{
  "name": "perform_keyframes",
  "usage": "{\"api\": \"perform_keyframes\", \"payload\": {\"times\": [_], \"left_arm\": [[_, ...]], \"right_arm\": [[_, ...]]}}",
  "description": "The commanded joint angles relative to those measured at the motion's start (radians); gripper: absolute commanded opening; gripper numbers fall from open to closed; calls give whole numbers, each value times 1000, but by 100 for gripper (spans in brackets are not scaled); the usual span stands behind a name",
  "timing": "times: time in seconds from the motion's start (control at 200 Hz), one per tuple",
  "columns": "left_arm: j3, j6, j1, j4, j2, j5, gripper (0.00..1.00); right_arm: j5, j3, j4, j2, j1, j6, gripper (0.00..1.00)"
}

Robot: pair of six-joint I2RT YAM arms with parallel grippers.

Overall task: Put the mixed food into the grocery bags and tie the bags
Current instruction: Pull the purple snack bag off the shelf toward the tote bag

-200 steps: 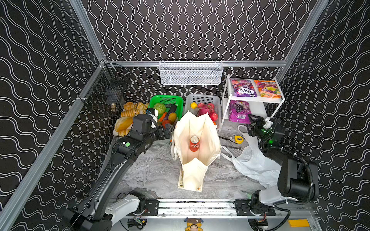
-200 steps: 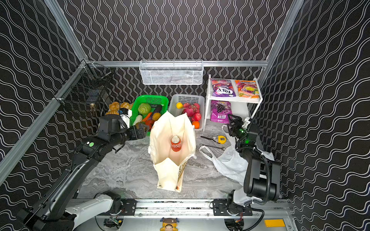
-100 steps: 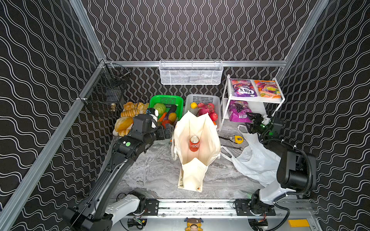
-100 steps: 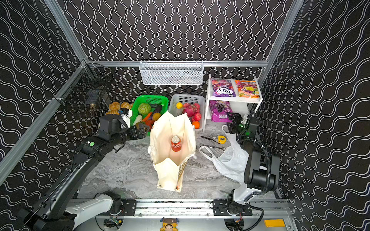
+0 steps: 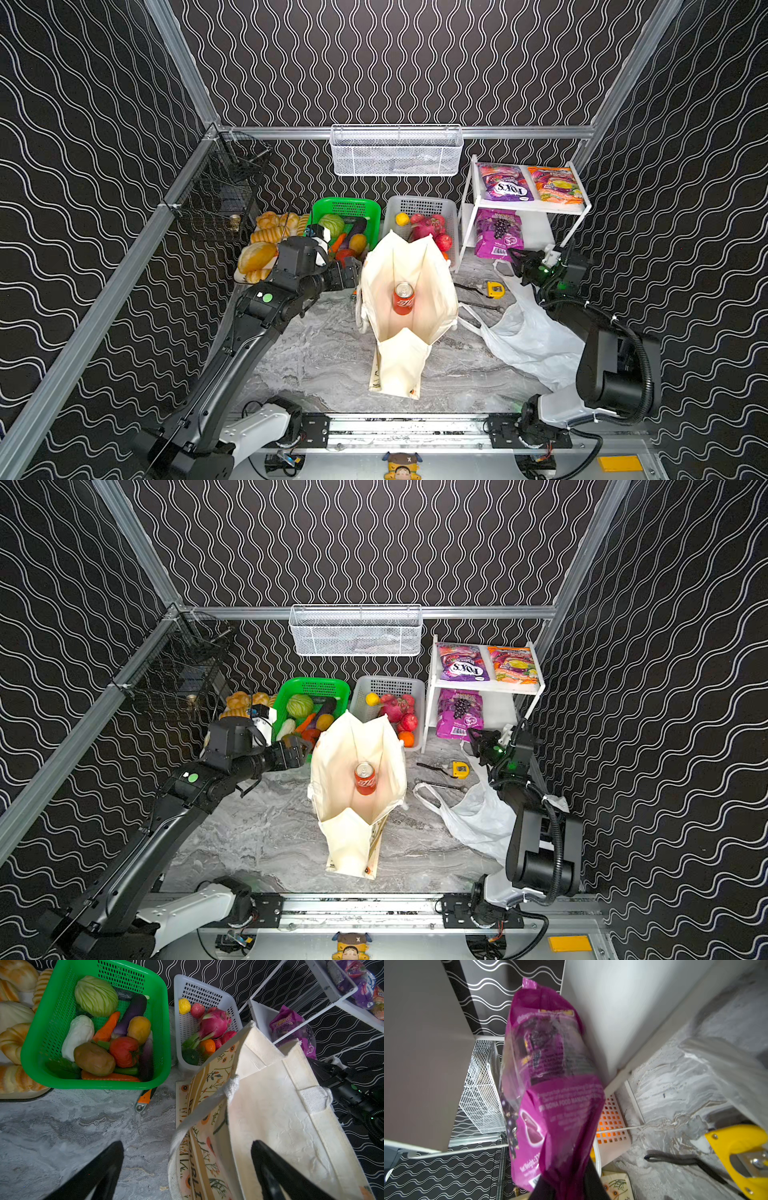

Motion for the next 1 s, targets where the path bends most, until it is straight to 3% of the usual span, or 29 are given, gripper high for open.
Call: {"api": "perform_keyframes", "payload": {"times": [0.0, 0.05, 0.155, 0.235, 0.415, 0.591, 0.681, 0.816, 0.996], "left_arm": [[6, -1, 1, 31, 5, 13, 99], [7, -2, 1, 30, 5, 11, 99], [-3, -2, 1, 34, -2, 12, 99], [-3, 2, 1, 26, -6, 9, 99], [-4, 9, 1, 17, -12, -3, 99], [-4, 5, 2, 17, -11, 3, 99], [-6, 5, 1, 14, -14, 0, 99], [-9, 3, 1, 18, -15, 1, 99], [-8, -2, 1, 19, -16, 9, 99]], "right_arm": [[-40, 2, -57, -21, 4, -43, 41], [-14, 12, -114, -36, 1, -85, 60], [92, 50, -252, -63, -5, -210, 75], [91, 85, -285, -51, -27, -266, 81], [-45, 208, -351, 58, -47, -309, 85], [-111, 230, -311, 91, -44, -282, 69], [-95, 227, -348, 73, -44, -319, 54], [-57, 236, -438, 40, -44, -394, 24], [-50, 227, -485, -9, -43, -436, 3]]}}
